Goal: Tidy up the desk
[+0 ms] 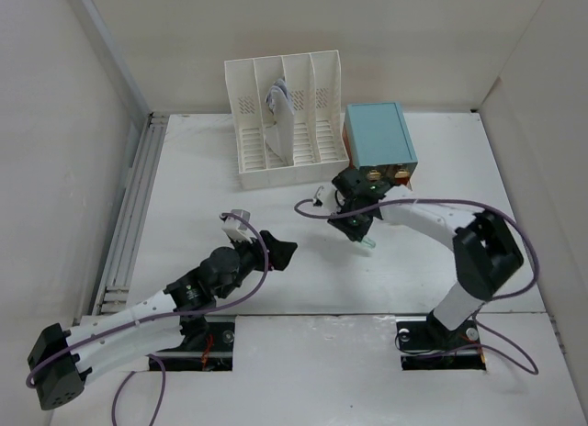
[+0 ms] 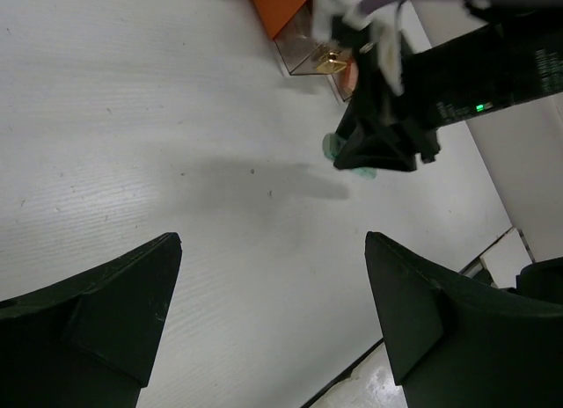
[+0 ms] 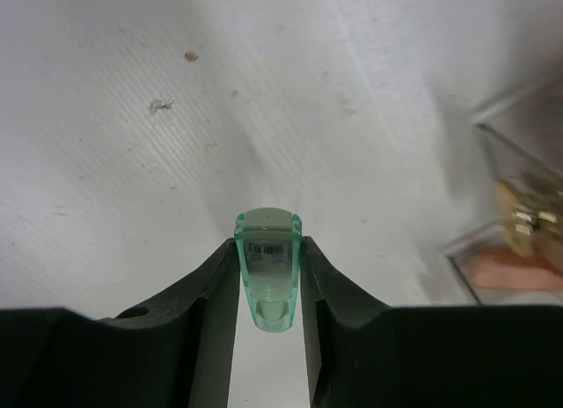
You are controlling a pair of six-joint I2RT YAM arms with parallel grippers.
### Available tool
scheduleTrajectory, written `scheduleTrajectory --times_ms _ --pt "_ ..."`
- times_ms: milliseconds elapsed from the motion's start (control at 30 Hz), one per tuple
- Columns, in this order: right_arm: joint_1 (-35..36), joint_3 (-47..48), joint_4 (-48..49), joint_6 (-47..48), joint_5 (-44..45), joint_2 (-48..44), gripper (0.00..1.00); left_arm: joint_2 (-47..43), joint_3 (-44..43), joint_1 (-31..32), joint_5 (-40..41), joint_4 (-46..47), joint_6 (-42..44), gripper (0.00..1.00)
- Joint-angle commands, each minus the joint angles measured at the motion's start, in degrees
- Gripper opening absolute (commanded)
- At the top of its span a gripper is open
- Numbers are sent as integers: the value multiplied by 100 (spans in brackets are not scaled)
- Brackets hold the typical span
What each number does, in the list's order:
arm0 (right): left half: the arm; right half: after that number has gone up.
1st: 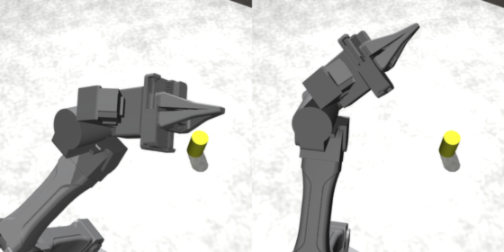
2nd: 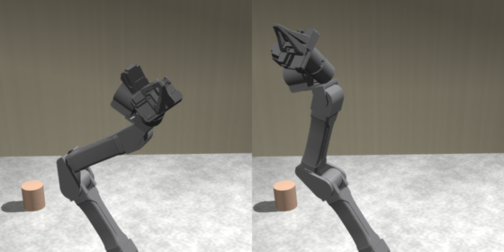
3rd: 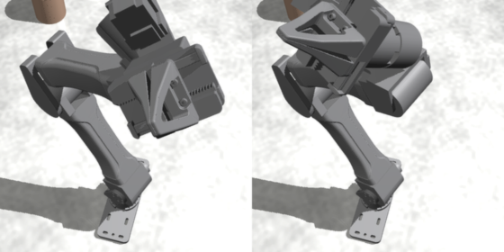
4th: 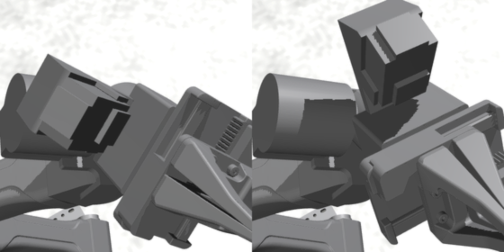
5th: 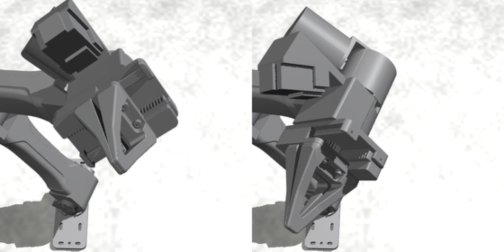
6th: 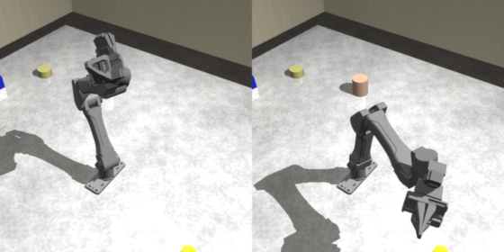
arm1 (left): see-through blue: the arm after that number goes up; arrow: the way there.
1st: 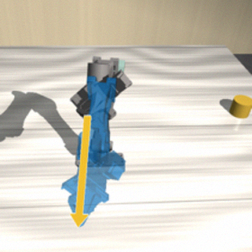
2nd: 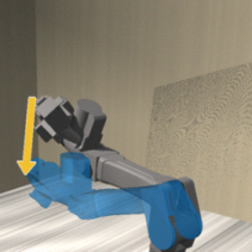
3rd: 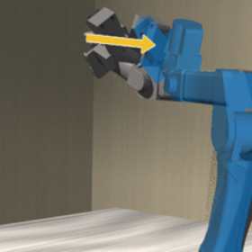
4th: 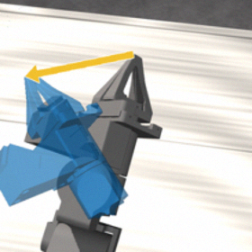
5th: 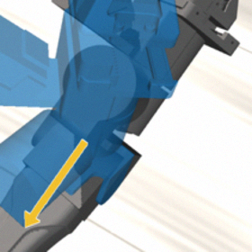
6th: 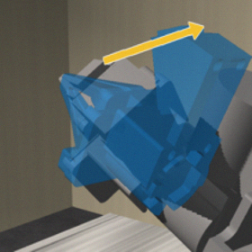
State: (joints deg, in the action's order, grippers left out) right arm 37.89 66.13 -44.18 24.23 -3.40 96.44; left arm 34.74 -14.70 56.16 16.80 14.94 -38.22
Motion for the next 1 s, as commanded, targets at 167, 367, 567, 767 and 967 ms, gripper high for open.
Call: scheduleTrajectory --times_ms 167,367,567,767,967 --pt "-694 418 745 231 849 -1646 10 76 11 26 25 228 78 83" --pt "-1405 568 745 1021 1008 -1646 10 77 11 26 -89 290 130 83" --pt "-2057 489 797 2093 -124 -1638 9 129 11 26 -89 343 130 83" --pt "-2189 322 850 3156 -662 -1532 1 129 11 26 -89 343 130 83" --pt "-2189 147 955 3703 -917 -1251 0 182 11 26 -142 396 130 83"
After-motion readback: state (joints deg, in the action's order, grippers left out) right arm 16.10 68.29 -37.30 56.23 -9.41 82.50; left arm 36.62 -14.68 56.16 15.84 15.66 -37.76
